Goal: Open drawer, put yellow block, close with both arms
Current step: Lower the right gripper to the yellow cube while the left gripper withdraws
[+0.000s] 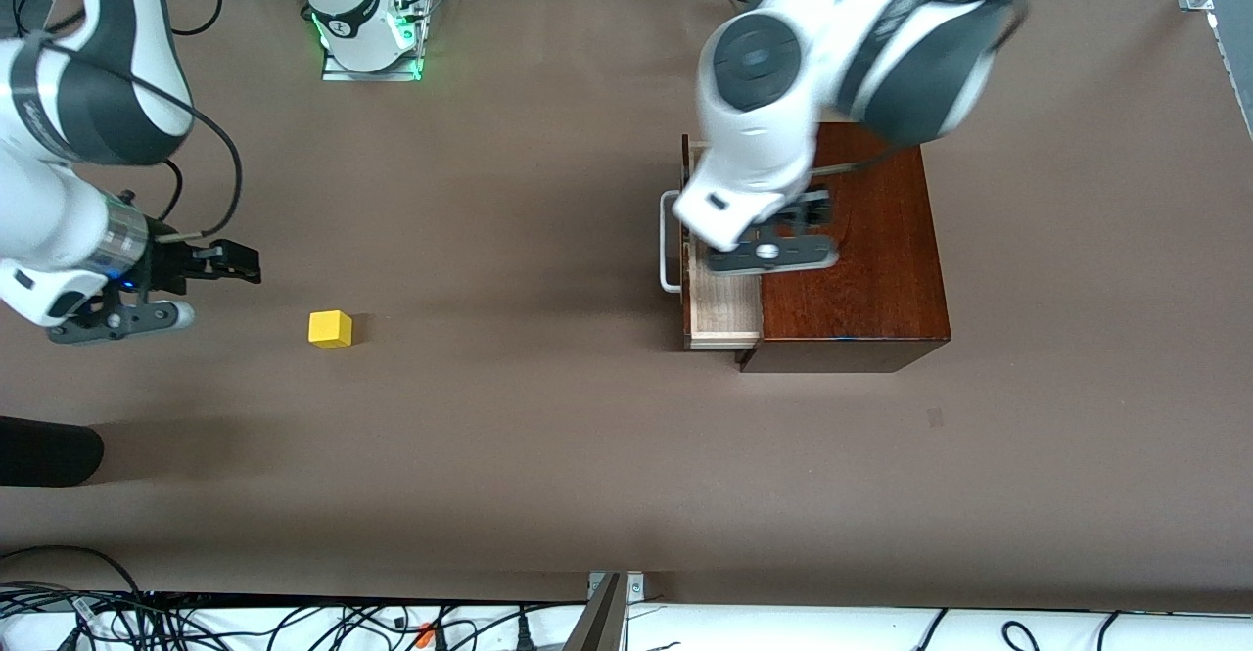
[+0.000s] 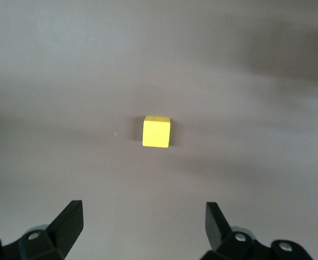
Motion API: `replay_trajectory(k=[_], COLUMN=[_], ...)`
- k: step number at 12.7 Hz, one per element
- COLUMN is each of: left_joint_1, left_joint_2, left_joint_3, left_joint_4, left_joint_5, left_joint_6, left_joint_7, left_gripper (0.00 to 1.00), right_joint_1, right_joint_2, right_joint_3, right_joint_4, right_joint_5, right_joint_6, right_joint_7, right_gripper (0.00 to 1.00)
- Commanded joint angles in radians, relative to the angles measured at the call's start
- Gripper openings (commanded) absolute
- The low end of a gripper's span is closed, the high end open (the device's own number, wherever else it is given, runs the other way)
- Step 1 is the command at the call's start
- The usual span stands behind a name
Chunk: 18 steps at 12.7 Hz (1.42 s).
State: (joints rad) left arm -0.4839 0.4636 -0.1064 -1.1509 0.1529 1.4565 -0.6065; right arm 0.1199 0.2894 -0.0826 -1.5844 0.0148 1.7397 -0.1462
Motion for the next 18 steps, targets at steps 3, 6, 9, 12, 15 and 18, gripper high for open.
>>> replay_trajectory(k=[3,6,9,12,15,18], left_joint_1=[0.267,0.373,0.419,0.423,0.47,0.476], left_joint_2=[-0.112,-0.152,-0.343,-0.502,-0.497,-0.496], left_joint_3=[-0.013,-0.012,0.023,0.054,0.063,0.051], left_joint_4=[-0.015,-0.021,-0.303,-0.549,-0.563,-0.54], left_joint_5=[-0.137,-0.164,-0.2,-0.197,-0.196,-0.174], left_joint_6=[-0.125,-0.2,-0.052,0.111,0.231,0.184], left_joint_7=[0.386,0.458,0.565,0.556,0.564,0.541], left_gripper=[1.0,1.0,1.0,1.0,1.0,1.0], right_joint_1=[-0.005,-0.011,-0.011,-0.011,-0.011,-0.011], right_joint_2=[0.011,0.037,0.128,0.191,0.208,0.223], right_joint_3=[0.006,0.004,0.006,0.007,0.007,0.007], right_joint_4=[-0.162,-0.271,-0.319,-0.319,-0.319,-0.33], right_joint_5=[0.007,0.008,0.013,0.079,0.079,0.08], right_joint_6=[0.168,0.343,0.527,0.61,0.623,0.641], right_joint_7=[-0.033,-0.032,-0.026,-0.032,-0.033,-0.033], right_gripper=[1.0,1.0,1.0,1.0,1.0,0.98])
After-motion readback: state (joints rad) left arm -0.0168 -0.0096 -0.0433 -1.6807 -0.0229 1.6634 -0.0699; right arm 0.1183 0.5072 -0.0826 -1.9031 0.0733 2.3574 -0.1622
